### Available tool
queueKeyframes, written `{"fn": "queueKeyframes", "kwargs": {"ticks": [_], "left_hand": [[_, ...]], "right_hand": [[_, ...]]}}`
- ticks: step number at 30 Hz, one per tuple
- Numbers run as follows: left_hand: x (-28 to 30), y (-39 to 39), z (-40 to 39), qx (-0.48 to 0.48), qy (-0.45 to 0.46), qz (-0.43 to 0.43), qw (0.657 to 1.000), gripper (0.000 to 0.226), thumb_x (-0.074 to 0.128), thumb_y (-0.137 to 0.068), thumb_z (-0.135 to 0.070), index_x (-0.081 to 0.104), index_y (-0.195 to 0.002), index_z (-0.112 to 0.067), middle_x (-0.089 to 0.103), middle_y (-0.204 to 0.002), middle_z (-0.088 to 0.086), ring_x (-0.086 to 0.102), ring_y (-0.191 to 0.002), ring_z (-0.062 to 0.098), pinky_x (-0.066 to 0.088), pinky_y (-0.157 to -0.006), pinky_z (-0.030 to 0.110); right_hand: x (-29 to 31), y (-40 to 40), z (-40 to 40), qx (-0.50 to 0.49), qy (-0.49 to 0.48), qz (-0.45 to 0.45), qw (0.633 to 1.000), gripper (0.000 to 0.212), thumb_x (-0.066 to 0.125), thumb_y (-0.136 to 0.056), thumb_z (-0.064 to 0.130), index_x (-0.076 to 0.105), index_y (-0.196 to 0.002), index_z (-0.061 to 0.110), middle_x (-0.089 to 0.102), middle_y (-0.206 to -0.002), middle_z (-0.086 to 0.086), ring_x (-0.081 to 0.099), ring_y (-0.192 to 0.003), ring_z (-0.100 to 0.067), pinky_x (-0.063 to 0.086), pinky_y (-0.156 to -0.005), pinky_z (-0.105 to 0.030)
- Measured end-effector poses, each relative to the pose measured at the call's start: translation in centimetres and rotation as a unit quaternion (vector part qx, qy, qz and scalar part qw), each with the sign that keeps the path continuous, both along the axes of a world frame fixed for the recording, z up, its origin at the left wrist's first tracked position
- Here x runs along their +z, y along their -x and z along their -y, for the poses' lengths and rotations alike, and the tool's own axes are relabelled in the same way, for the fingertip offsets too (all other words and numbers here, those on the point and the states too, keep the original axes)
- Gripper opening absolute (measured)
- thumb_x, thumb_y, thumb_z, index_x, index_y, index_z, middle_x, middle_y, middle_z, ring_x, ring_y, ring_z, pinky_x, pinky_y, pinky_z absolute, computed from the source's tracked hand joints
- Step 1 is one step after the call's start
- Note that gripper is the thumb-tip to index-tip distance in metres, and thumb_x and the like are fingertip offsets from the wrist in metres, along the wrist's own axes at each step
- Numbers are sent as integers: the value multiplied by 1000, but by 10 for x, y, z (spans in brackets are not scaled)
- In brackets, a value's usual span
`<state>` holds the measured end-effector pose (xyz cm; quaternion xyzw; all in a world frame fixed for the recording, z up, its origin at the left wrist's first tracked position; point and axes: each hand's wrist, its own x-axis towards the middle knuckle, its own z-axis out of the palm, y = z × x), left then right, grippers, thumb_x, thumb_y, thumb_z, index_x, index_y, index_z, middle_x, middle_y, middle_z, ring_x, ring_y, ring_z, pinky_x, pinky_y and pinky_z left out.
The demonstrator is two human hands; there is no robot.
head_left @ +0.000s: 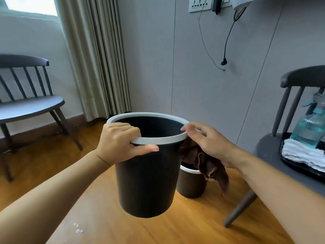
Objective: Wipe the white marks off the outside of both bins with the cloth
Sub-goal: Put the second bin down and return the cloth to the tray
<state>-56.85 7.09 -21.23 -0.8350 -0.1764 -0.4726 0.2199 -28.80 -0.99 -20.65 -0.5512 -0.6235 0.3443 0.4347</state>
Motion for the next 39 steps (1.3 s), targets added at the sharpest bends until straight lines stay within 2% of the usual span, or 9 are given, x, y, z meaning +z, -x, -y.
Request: {"fn": "queueKeyframes", "kwargs": {"ticks": [5, 8, 10, 15, 18, 21, 31, 35, 39], "left_hand": [[-48, 9, -25, 25, 106, -35, 993, 56, 63, -83, -67, 57, -58, -17, 51, -56, -8, 46, -57, 8, 42, -61, 22], [-88, 26, -42, 64, 239, -46, 968, 53, 53, -83, -78, 58, -67, -28, 51, -70, -17, 50, -81, 10, 46, -86, 40], [-122, 36, -53, 102, 259, -47, 959, 51, 54, -82, -80, 61, -70, -31, 53, -79, -20, 49, -93, 11, 44, -90, 48], [-199, 42, -79, 195, 407, -18, 892, 44, 67, -68, -78, 71, -76, -35, 58, -122, -2, 44, -123, 30, 39, -94, 42], [-233, 46, -96, 184, 493, -2, 851, 31, 84, -62, -62, 63, -75, -43, 48, -133, -1, 45, -121, 19, 42, -83, 33], [-253, 47, -114, 182, 521, 17, 834, 33, 89, -61, -57, 61, -74, -45, 43, -134, -7, 48, -108, 9, 39, -76, 25], [-298, 42, -172, 189, 510, 22, 839, 41, 89, -62, -52, 73, -85, -23, 48, -128, -1, 45, -114, 14, 42, -83, 31], [-301, 40, -187, 195, 520, 32, 831, 53, 81, -65, -65, 72, -102, -28, 45, -138, -4, 43, -118, 8, 41, -84, 28], [-294, 36, -192, 208, 528, -2, 824, 69, 68, -69, -79, 65, -122, -36, 42, -150, -1, 28, -136, 22, 39, -101, 41]], "right_hand": [[-47, 14, -40, -48, 35, -3, 998, 34, 72, -88, 62, 69, -86, 28, 72, -89, 1, 68, -86, -18, 54, -72, -24], [-86, 25, -64, -56, 63, -26, 996, 34, 81, -81, 60, 70, -85, 27, 72, -87, -1, 69, -82, -16, 54, -67, -21], [-118, 32, -78, -63, 75, -28, 995, 40, 81, -73, 66, 71, -85, 29, 72, -85, 1, 71, -83, -16, 59, -72, -26], [-196, 46, -110, -96, 88, -5, 991, 42, 78, -68, 75, 68, -89, 40, 70, -84, 21, 71, -80, -4, 57, -65, -19], [-232, 51, -133, -94, 89, 7, 992, 44, 77, -69, 77, 66, -93, 42, 69, -89, 24, 69, -85, 1, 57, -65, -17], [-257, 55, -158, -88, 84, 21, 992, 42, 75, -71, 77, 63, -96, 45, 68, -92, 26, 66, -89, 6, 57, -70, -20], [-311, 58, -215, -98, 74, 43, 992, 40, 73, -76, 74, 60, -99, 44, 70, -93, 15, 68, -93, -6, 61, -78, -29], [-316, 59, -233, -110, 66, 48, 991, 52, 69, -78, 78, 60, -119, 47, 67, -108, 19, 65, -106, -7, 57, -82, -23], [-317, 62, -233, -123, 44, 61, 990, 79, 66, -77, 82, 43, -147, 52, 63, -125, 19, 60, -118, -7, 57, -95, -31]]}}
